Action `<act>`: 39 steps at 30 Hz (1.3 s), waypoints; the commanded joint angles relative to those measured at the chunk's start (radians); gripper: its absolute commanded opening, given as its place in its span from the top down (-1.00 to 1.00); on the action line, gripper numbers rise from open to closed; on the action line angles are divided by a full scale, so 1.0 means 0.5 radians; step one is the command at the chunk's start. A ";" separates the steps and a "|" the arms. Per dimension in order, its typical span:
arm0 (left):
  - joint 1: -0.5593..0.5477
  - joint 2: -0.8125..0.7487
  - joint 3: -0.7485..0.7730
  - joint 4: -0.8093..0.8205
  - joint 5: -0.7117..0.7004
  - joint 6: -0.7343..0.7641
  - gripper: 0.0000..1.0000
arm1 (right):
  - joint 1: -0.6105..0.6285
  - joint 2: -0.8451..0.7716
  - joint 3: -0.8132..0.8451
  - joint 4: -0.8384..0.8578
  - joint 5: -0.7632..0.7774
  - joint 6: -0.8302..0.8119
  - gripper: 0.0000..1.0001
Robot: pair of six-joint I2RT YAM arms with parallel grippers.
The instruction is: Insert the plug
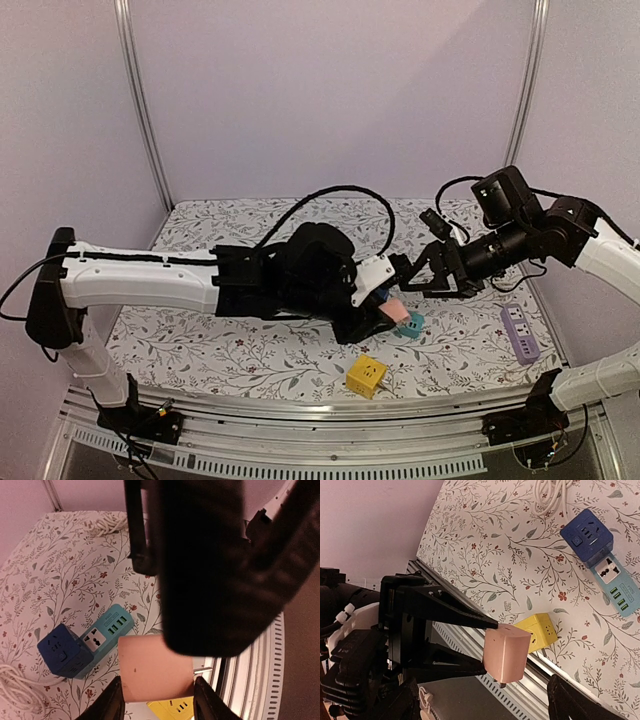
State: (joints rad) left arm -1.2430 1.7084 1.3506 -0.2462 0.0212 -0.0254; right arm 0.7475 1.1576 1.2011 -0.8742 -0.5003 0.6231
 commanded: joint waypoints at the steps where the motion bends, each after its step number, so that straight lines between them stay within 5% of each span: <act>1: -0.002 -0.092 0.026 -0.039 0.228 0.268 0.03 | -0.019 0.059 -0.008 0.116 -0.352 -0.028 -0.67; 11: 0.004 -0.221 -0.052 -0.049 0.108 0.394 -0.10 | -0.050 0.187 0.014 0.018 -0.382 -0.059 -0.54; 23: -0.002 -0.330 -0.406 0.268 -0.258 -0.082 -0.55 | -0.306 0.209 -0.084 -0.485 1.153 0.345 -0.83; 29: -0.016 -0.369 -0.448 0.260 -0.396 -0.193 -0.82 | -0.583 0.388 -0.167 -0.342 1.228 0.242 -0.83; 39: -0.056 -0.526 -0.566 0.172 -0.509 -0.273 -0.84 | -0.980 0.731 -0.114 -0.237 1.093 0.553 -0.82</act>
State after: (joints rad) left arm -1.2545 1.4960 1.1099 -0.1448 -0.1925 -0.1257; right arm 0.2764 1.4765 1.1213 -1.0252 0.0547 0.8040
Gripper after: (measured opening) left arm 0.923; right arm 0.908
